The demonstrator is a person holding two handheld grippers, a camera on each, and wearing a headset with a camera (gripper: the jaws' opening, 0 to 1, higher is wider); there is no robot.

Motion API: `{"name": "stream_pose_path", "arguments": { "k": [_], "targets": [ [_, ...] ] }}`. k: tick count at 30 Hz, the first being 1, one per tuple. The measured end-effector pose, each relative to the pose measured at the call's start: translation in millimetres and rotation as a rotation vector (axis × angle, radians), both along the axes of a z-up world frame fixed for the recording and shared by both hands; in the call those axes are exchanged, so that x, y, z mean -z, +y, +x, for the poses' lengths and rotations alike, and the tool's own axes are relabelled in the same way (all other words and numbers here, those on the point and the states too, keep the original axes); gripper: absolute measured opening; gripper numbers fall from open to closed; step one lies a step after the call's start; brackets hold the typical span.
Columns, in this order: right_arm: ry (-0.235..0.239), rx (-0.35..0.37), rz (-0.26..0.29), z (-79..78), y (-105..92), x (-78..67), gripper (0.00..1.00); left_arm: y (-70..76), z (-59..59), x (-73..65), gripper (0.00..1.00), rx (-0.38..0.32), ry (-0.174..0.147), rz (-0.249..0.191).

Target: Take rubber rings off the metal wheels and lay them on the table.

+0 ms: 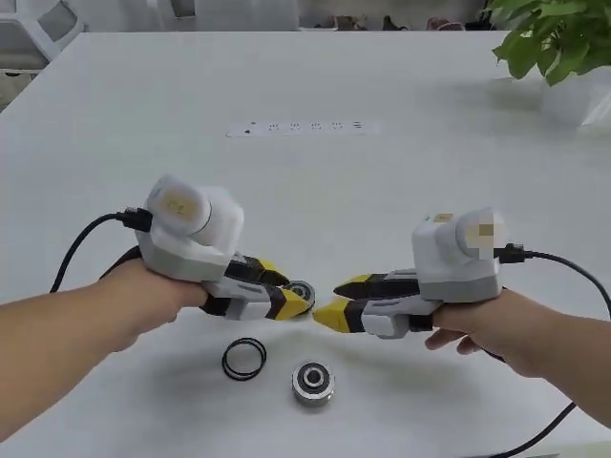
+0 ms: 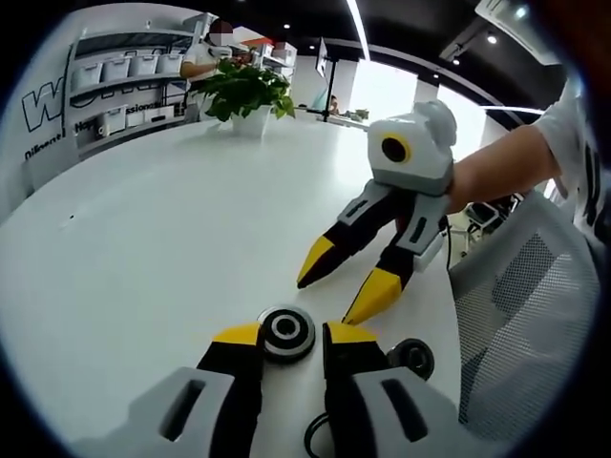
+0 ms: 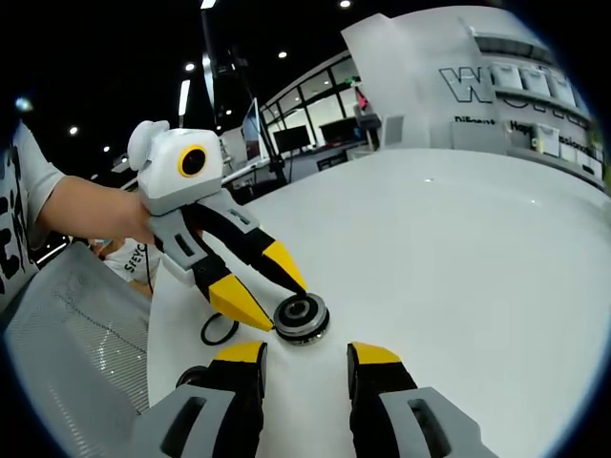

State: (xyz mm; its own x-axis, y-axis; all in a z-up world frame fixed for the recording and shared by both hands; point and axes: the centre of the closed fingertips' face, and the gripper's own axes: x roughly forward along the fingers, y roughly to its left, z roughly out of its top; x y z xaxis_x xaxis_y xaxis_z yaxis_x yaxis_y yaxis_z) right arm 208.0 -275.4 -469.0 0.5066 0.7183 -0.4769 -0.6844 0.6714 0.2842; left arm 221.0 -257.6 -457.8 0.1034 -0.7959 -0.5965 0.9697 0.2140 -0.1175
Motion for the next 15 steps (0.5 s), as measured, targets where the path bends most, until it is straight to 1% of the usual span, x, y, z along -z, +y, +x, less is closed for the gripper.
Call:
{"name": "stream_pose_path", "arguments": {
  "k": [1, 2, 4, 5, 7, 8, 9, 10, 12, 15],
  "targets": [
    [0.001, 0.0, -0.001, -0.6, -0.2, 0.3, 0.32, -0.3, -0.4, 0.3, 0.18, 0.005, -0.01, 0.004],
    [0.001, 0.001, -0.002, -0.8, -0.4, 0.3, 0.32, -0.5, 2.4, 1.1, 0.17, 0.006, -0.018, 0.006],
    [0.001, 0.001, -0.003, -1.2, -0.8, 0.2, 0.32, -0.7, 3.6, 1.0, 0.15, 0.009, -0.029, 0.011],
    [0.0, 0.002, -0.003, -1.0, -0.9, -0.1, 0.32, -0.7, 4.3, 1.4, 0.14, 0.014, -0.042, 0.015],
    [-0.001, 0.002, -0.003, -1.0, -0.8, -0.2, 0.32, -1.0, 4.4, 1.8, 0.12, 0.028, -0.064, 0.024],
    [-0.002, 0.003, -0.003, -0.9, -0.6, -0.4, 0.32, -0.9, 3.1, 3.0, 0.12, 0.037, -0.07, 0.035],
    [-0.002, 0.003, -0.002, -0.8, -0.4, -0.5, 0.32, -1.3, 3.6, 2.9, 0.11, 0.048, -0.098, 0.04],
    [-0.003, 0.003, -0.003, -0.7, 0.0, -0.5, 0.32, -1.6, 3.9, 2.9, 0.11, 0.054, -0.11, 0.044],
    [-0.004, 0.002, -0.003, -0.4, 0.9, -0.4, 0.31, -1.5, 4.7, 2.9, 0.09, 0.054, -0.122, 0.047],
    [-0.008, -0.001, -0.005, -0.1, 3.2, -0.7, 0.31, -0.9, 7.4, 3.1, 0.07, 0.049, -0.119, 0.044]
  ]
}}
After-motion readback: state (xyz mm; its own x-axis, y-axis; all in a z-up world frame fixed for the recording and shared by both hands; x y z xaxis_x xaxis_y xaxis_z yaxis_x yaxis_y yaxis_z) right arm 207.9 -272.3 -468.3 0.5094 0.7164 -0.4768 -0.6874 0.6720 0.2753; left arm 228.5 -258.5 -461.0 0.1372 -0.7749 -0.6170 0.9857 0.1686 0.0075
